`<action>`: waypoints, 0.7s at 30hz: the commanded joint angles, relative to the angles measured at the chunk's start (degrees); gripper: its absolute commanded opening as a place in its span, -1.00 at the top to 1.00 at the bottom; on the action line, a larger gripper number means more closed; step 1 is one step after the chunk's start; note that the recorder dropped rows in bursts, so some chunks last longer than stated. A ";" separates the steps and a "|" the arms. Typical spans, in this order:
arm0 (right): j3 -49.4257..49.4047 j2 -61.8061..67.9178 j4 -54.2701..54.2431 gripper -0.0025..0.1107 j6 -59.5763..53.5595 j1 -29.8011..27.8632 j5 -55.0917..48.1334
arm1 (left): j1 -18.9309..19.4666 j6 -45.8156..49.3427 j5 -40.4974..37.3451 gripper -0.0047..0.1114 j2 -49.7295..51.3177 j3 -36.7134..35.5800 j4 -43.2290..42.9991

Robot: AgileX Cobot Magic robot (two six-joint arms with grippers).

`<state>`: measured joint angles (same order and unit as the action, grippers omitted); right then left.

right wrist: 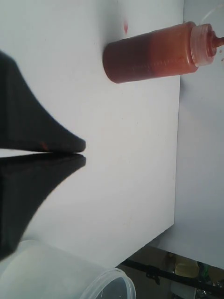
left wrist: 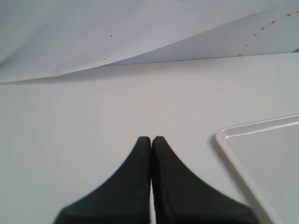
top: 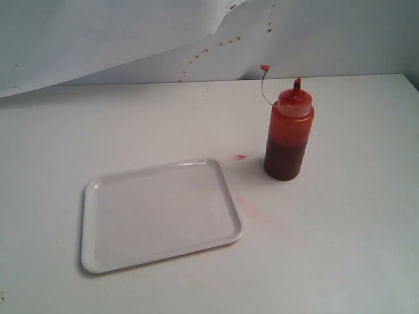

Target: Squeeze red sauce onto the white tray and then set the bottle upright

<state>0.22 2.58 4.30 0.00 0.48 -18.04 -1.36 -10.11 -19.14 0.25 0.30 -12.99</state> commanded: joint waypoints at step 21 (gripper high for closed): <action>-0.22 -0.37 -0.07 0.96 0.00 -0.48 0.27 | 0.12 -31.74 57.68 0.92 3.77 -0.30 6.03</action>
<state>0.22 2.58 4.30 0.00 0.48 -18.04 -1.36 -47.67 35.73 0.95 0.30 -10.93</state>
